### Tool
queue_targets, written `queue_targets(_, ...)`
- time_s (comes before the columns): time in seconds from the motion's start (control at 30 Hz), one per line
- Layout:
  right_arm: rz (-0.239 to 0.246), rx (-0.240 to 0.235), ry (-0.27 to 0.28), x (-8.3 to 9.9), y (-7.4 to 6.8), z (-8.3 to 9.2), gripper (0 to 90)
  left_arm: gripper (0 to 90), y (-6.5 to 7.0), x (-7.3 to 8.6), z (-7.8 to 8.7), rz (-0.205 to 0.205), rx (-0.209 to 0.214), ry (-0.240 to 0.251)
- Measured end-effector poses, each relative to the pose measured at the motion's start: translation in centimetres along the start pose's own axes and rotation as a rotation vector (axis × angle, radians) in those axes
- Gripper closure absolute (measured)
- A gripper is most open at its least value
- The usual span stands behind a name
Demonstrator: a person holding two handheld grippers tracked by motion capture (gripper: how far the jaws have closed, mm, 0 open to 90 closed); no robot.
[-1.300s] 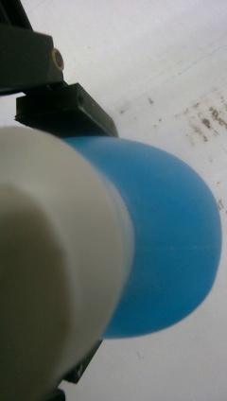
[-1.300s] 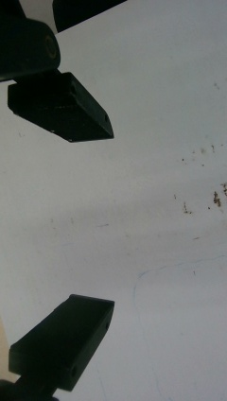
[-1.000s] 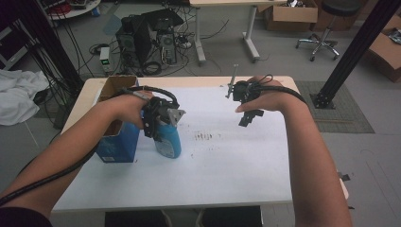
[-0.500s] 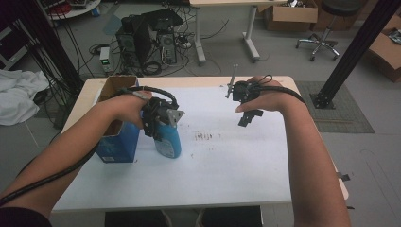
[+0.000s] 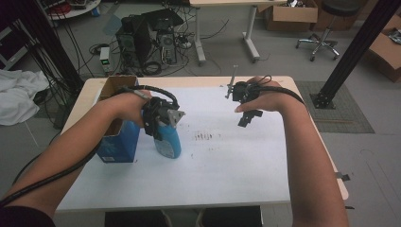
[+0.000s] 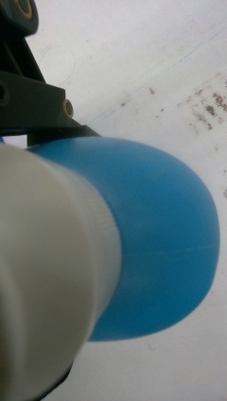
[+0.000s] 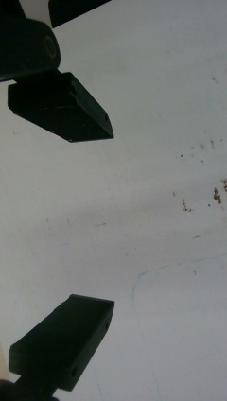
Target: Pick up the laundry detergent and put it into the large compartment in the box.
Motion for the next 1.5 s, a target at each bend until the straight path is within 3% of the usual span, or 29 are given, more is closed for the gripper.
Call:
queue_targets(0.07,0.002,0.001,-0.006,0.0,0.0,0.0,15.8,40.9,0.1,0.0,0.0,0.023,0.022,-0.005)
queue_targets(0.27,-0.002,0.001,0.002,0.1,0.0,0.0,15.8,41.0,0.2,-0.2,0.1,0.060,0.035,-0.008)
queue_targets(0.3,0.000,0.002,0.000,0.1,0.0,0.0,15.8,41.0,0.2,-0.1,0.4,0.109,0.065,-0.011)
queue_targets(0.33,0.000,0.001,0.001,0.1,0.0,0.0,15.8,41.0,0.2,-0.1,0.4,0.109,0.065,-0.011)
queue_targets(0.4,0.004,0.001,-0.001,0.0,0.0,0.0,15.8,41.1,0.3,-0.1,0.9,0.145,0.079,-0.007)
queue_targets(0.6,0.009,0.002,0.000,-0.1,-0.1,-0.1,15.8,41.1,0.4,0.1,1.9,0.185,0.081,-0.026)
queue_targets(0.97,0.020,0.002,0.018,-0.4,-0.2,0.2,15.8,41.0,1.0,0.4,4.1,0.307,0.142,-0.067)
queue_targets(1.07,0.026,0.004,0.022,-0.5,-0.3,0.2,15.8,41.0,0.9,0.4,5.2,0.386,0.143,-0.075)
queue_targets(1.1,0.031,0.004,0.019,-0.5,-0.3,0.2,15.8,41.0,0.9,0.4,5.2,0.386,0.143,-0.075)
queue_targets(1.2,0.036,0.006,0.022,-0.6,-0.3,0.2,15.8,40.9,0.5,0.5,6.4,0.497,0.152,-0.077)
queue_targets(1.23,0.039,0.006,0.026,-0.7,-0.4,0.2,15.8,40.9,0.5,0.5,6.4,0.497,0.152,-0.077)
queue_targets(1.27,0.043,0.008,0.027,-0.7,-0.4,0.2,15.8,41.0,0.3,0.6,7.0,0.561,0.161,-0.078)
queue_targets(1.3,0.047,0.009,0.025,-0.7,-0.4,0.2,15.8,41.0,0.3,0.6,7.0,0.561,0.161,-0.078)
queue_targets(1.33,0.050,0.010,0.025,-0.7,-0.5,0.2,15.8,41.0,0.1,0.6,7.6,0.622,0.165,-0.082)
queue_targets(1.37,0.056,0.012,0.023,-0.7,-0.5,0.3,15.8,41.0,0.1,0.6,7.6,0.622,0.165,-0.082)
queue_targets(1.43,0.058,0.012,0.024,-0.7,-0.5,0.3,15.8,41.0,0.0,0.7,8.2,0.667,0.162,-0.088)
queue_targets(1.47,0.064,0.015,0.025,-0.7,-0.6,0.3,15.8,41.0,-0.1,0.8,8.7,0.722,0.173,-0.088)
queue_targets(1.5,0.067,0.014,0.025,-0.7,-0.7,0.3,15.8,40.9,-0.1,0.9,8.9,0.745,0.172,-0.082)
Point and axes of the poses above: each handheld gripper's, and its own axes: z roughly backward along the jaws, x roughly out of its underside, y roughly to its right, the point moved 9 cm from there along -z, roughly forward along the jaws, and after that the axes turned 12 degrees about -y, right-handed, at the moved point
